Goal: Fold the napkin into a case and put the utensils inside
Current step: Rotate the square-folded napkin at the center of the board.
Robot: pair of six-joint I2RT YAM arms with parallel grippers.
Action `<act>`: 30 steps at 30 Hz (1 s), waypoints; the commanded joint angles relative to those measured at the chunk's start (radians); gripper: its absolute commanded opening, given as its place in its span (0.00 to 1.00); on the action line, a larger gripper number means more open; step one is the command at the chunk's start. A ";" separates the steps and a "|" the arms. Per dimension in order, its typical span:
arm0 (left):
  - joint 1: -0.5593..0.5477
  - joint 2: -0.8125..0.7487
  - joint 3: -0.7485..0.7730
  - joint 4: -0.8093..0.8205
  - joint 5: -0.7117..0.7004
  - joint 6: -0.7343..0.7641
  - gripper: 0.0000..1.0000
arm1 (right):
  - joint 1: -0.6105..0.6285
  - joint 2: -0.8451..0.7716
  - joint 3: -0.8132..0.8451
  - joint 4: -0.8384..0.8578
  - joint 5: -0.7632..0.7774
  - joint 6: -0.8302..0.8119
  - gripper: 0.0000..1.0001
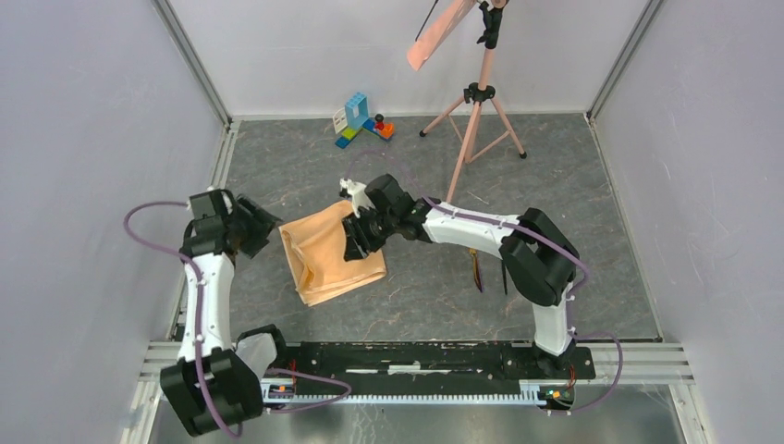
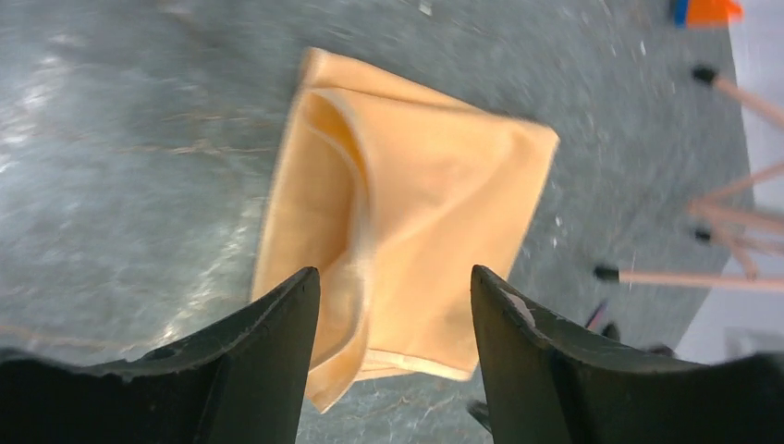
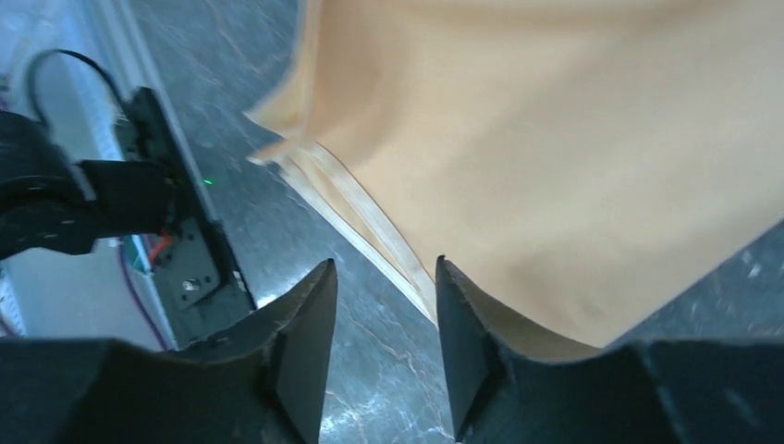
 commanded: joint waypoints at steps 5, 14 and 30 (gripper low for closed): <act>-0.224 0.187 0.145 0.104 0.166 0.159 0.69 | 0.017 0.036 -0.142 0.091 0.150 -0.023 0.34; -0.320 0.275 0.198 0.104 0.198 0.215 0.69 | -0.042 0.037 -0.257 0.006 0.337 -0.142 0.29; -0.463 0.468 0.230 0.212 0.349 0.135 0.70 | -0.217 -0.083 -0.009 -0.078 0.211 -0.191 0.52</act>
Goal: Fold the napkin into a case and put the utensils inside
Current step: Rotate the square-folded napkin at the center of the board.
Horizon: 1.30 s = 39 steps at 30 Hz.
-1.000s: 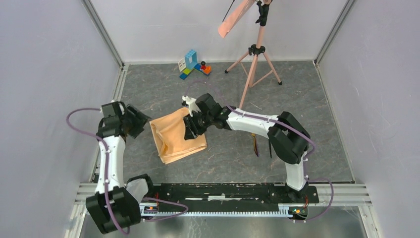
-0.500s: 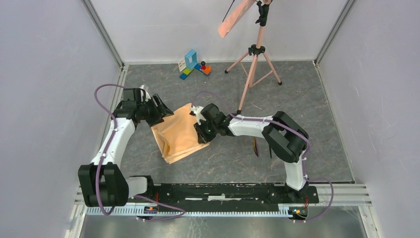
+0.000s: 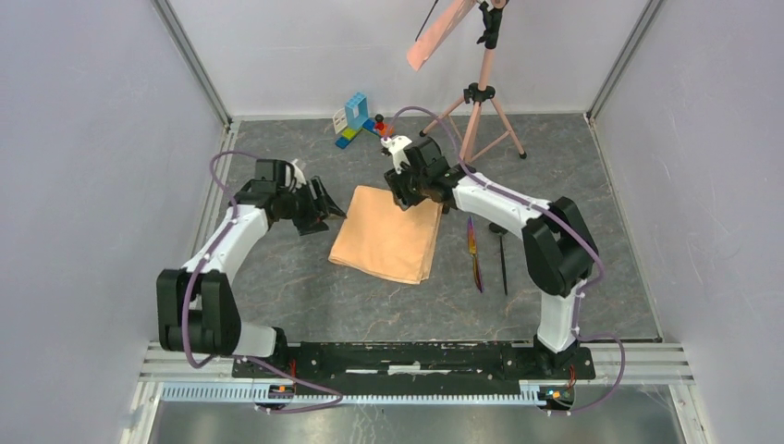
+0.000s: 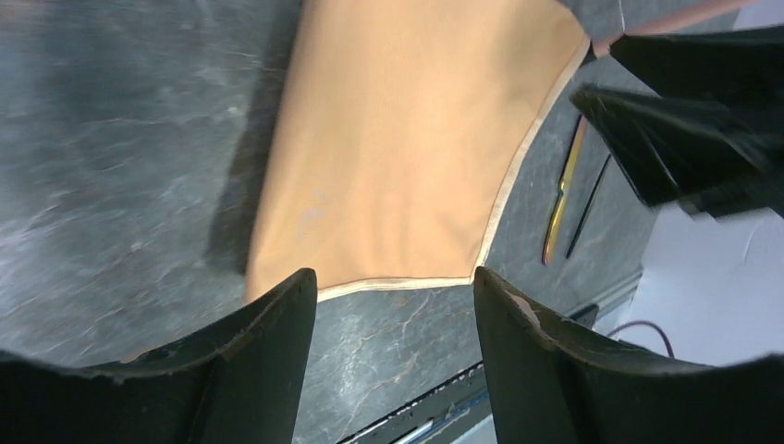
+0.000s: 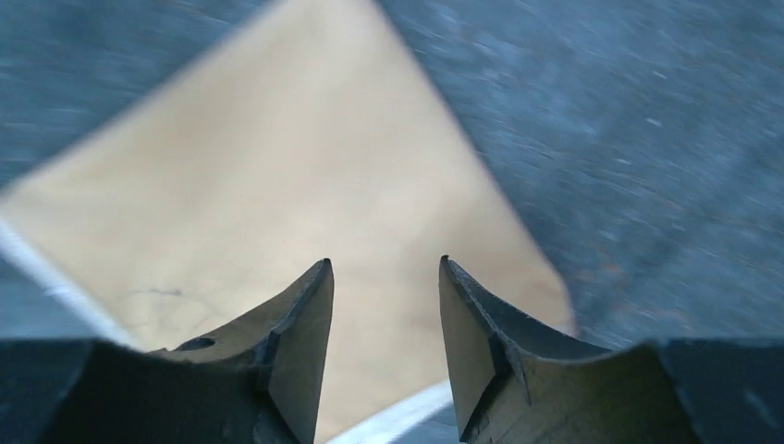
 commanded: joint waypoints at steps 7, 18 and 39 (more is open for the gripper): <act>-0.201 0.234 0.092 0.118 0.016 -0.050 0.69 | 0.031 -0.175 -0.293 0.164 -0.278 0.230 0.48; -0.222 0.241 -0.172 0.203 -0.210 -0.220 0.69 | 0.056 -0.119 -0.339 0.167 -0.167 0.087 0.40; -0.211 -0.398 -0.298 -0.174 -0.376 -0.326 0.85 | 0.137 -0.217 -0.153 -0.083 -0.014 0.218 0.68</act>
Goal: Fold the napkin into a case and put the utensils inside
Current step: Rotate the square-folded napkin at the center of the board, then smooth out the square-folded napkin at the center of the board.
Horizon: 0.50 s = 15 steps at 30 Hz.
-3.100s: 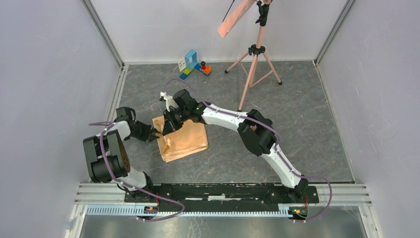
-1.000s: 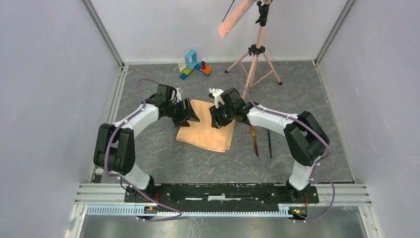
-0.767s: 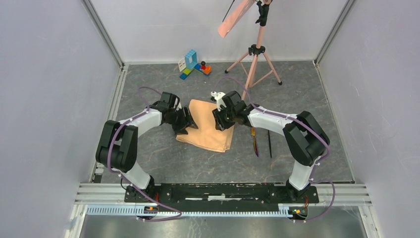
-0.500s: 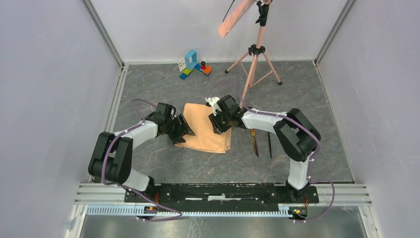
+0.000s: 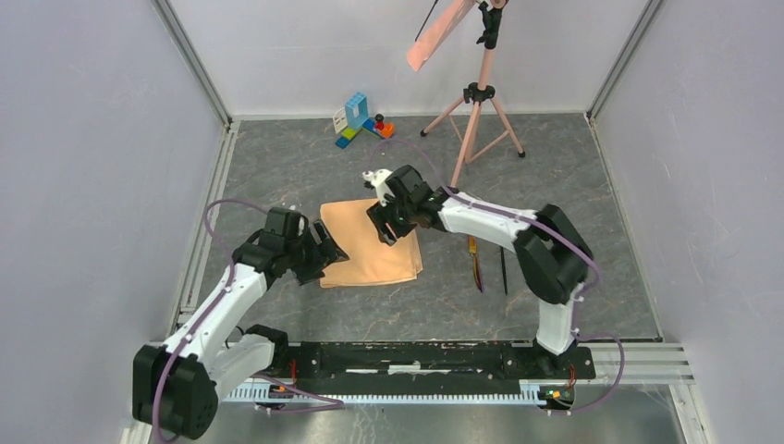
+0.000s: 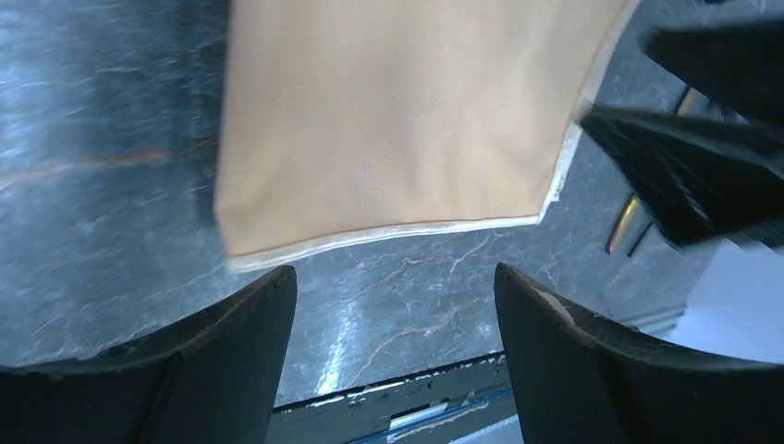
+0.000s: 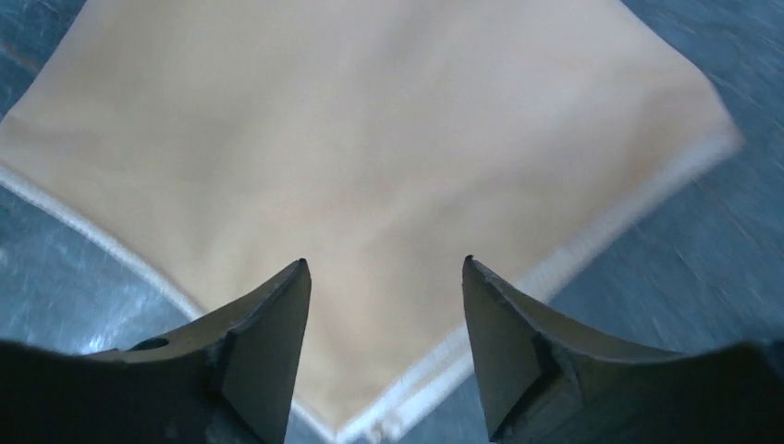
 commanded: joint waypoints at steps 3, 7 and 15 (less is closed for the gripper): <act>0.036 -0.097 0.036 -0.191 -0.230 -0.105 0.85 | -0.020 -0.419 -0.333 0.013 0.109 0.458 0.74; 0.046 -0.140 -0.006 -0.175 -0.279 -0.156 0.82 | -0.058 -0.627 -0.658 0.243 0.044 0.770 0.73; 0.047 -0.120 -0.085 -0.170 -0.272 -0.214 0.62 | -0.071 -0.668 -0.785 0.275 0.052 0.929 0.67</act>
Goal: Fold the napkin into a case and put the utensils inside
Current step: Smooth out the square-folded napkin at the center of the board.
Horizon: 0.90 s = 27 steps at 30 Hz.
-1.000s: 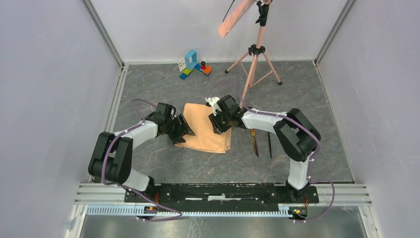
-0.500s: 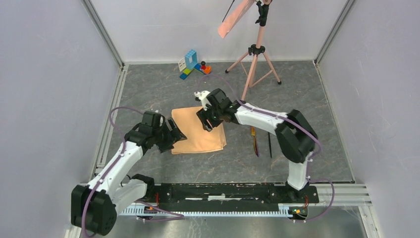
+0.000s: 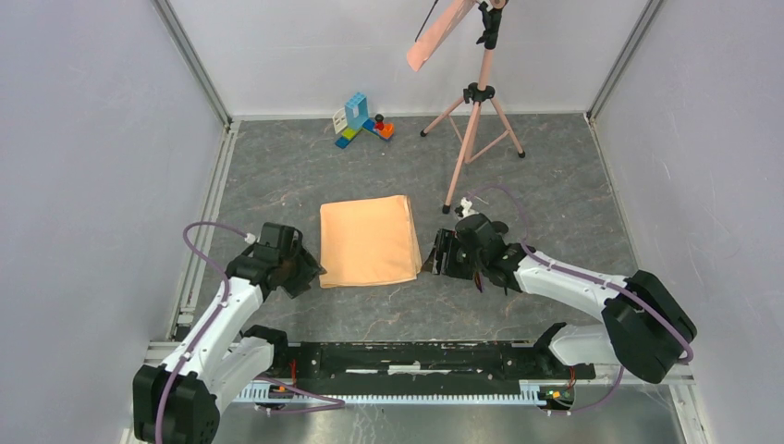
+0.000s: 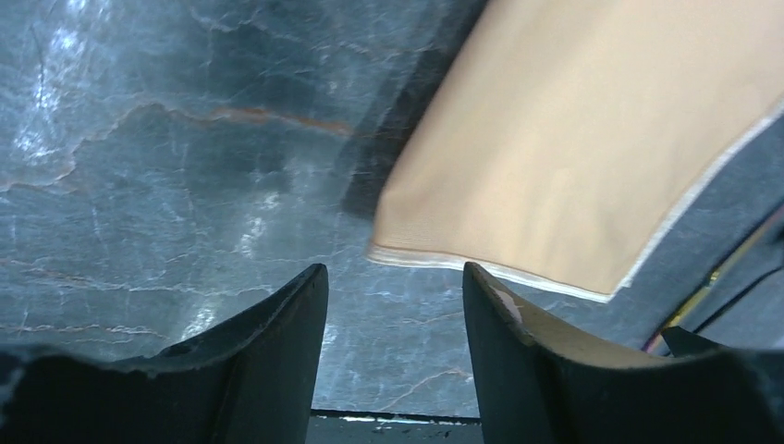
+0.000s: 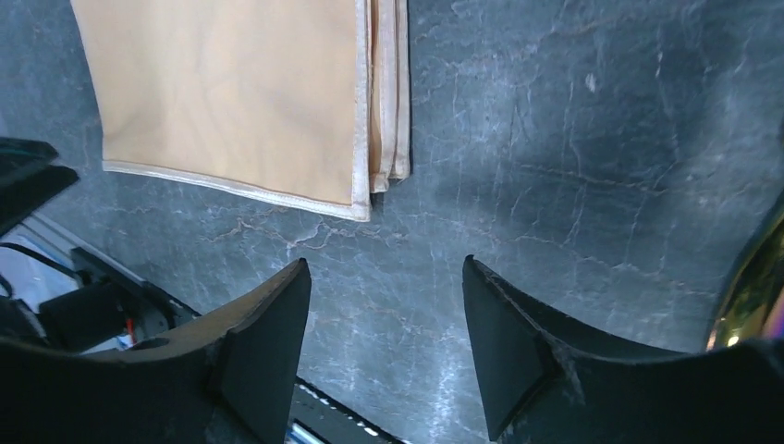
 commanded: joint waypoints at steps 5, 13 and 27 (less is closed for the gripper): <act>0.004 0.002 -0.105 0.097 0.007 -0.108 0.53 | 0.002 0.008 -0.118 0.243 -0.018 0.242 0.63; 0.005 0.044 -0.154 0.199 0.047 -0.119 0.43 | 0.044 0.105 -0.133 0.348 -0.050 0.305 0.55; 0.006 0.029 -0.182 0.226 0.028 -0.093 0.34 | 0.107 0.197 -0.072 0.251 0.082 0.352 0.49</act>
